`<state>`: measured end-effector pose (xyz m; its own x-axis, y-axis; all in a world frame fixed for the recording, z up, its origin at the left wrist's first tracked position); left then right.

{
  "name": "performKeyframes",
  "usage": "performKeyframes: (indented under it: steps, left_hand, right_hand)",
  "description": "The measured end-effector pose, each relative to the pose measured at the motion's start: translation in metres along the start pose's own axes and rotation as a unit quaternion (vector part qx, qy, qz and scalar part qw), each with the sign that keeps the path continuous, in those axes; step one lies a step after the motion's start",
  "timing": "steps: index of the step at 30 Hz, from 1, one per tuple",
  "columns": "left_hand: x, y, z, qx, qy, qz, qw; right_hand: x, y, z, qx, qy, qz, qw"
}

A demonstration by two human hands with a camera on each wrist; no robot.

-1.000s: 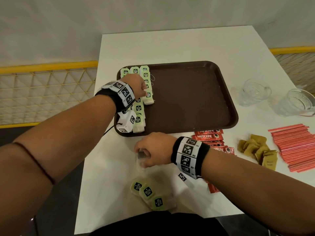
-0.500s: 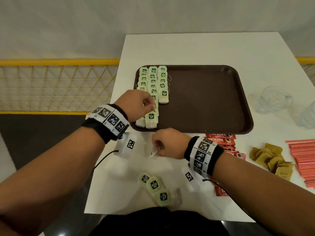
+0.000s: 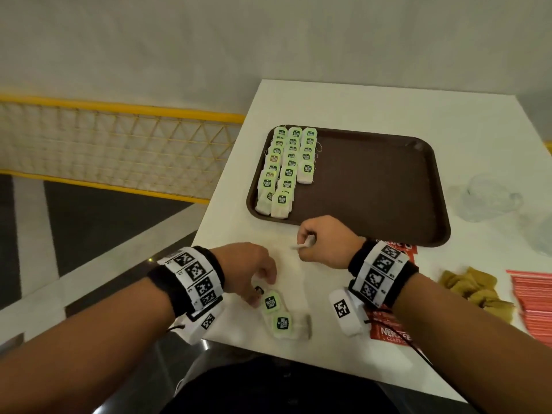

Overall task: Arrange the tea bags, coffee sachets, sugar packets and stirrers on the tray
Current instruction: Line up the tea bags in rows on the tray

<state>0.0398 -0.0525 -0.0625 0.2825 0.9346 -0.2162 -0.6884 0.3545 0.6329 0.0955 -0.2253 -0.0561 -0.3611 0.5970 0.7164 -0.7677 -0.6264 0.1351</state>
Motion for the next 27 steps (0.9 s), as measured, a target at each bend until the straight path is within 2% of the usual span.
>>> performKeyframes:
  steps: [5,9,14,19,21,24,27]
  left_hand:
    - [-0.001,0.004,-0.007,-0.031,-0.031,0.009,0.999]
    - [0.004,0.005,-0.003,-0.046,-0.036,0.046,0.997]
    - [0.014,0.005,0.025,-0.139,0.014,0.075,0.987]
    - [0.016,0.003,0.070,-0.234,0.102,0.116,0.960]
    - [0.014,-0.003,0.090,-0.255,0.093,0.112,0.956]
    - [0.008,-0.018,0.117,-0.267,0.069,0.082,0.958]
    - [0.000,-0.041,0.138,-0.248,0.024,0.046,0.967]
  right_hand:
    - [0.002,0.007,0.002,0.003,-0.005,-0.013,1.000]
    - [0.004,0.011,0.002,0.015,-0.027,-0.023,0.999]
    - [0.006,0.014,-0.001,0.048,-0.080,-0.028,0.995]
    - [0.007,0.011,0.012,0.022,0.024,0.002,0.999]
    - [0.006,0.011,0.019,0.009,0.014,-0.009,1.000]
    - [0.001,0.014,0.026,-0.014,-0.063,-0.030,0.997]
    - [-0.005,0.017,0.036,-0.059,-0.051,-0.029,0.997]
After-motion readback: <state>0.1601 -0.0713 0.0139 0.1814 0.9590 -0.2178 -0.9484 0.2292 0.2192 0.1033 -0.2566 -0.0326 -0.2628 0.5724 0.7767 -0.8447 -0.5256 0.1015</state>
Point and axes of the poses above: each hand's wrist, its own y-axis away from the middle knuckle, its own z-axis out of the back of the hand, x = y × z, the point moved 4 cm from there along -y, towards the middle knuckle, and after that the axes turned 9 degrees about z, right-handed, at the moved point
